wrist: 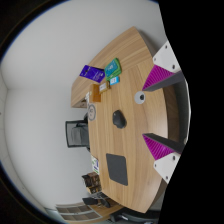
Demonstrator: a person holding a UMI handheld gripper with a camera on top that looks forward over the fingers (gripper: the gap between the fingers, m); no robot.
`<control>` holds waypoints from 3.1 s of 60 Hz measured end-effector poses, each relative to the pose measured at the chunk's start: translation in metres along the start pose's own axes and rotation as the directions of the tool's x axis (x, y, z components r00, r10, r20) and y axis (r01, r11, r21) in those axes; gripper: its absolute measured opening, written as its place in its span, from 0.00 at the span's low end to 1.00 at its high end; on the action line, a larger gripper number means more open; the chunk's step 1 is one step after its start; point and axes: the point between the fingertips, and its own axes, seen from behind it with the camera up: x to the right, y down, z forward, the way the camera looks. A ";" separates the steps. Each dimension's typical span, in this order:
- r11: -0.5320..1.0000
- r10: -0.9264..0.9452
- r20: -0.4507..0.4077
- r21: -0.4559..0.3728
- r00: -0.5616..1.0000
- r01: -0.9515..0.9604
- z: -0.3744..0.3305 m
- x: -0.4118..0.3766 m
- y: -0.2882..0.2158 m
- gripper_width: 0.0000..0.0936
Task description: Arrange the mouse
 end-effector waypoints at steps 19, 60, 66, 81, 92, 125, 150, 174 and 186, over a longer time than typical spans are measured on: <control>1.000 -0.011 0.050 -0.028 0.999 0.012 0.055 -0.045 0.002 0.92; 0.995 0.029 0.033 -0.094 0.999 -0.026 0.276 -0.062 -0.010 0.92; 0.993 0.043 0.022 -0.113 0.999 -0.040 0.302 -0.058 -0.012 0.92; 0.989 0.062 0.011 -0.133 0.998 -0.060 0.346 -0.055 -0.026 0.93; 0.990 0.051 0.018 -0.129 0.999 -0.048 0.367 -0.059 -0.045 0.93; 0.992 0.057 0.068 -0.120 0.996 -0.049 0.412 -0.090 -0.088 0.93; 0.992 0.099 0.081 -0.083 0.992 -0.092 0.430 -0.103 -0.106 0.54; 0.994 0.054 0.016 -0.092 0.998 -0.052 0.412 -0.092 -0.107 0.30; 1.000 0.030 0.024 0.002 0.999 -0.030 0.344 -0.107 -0.172 0.30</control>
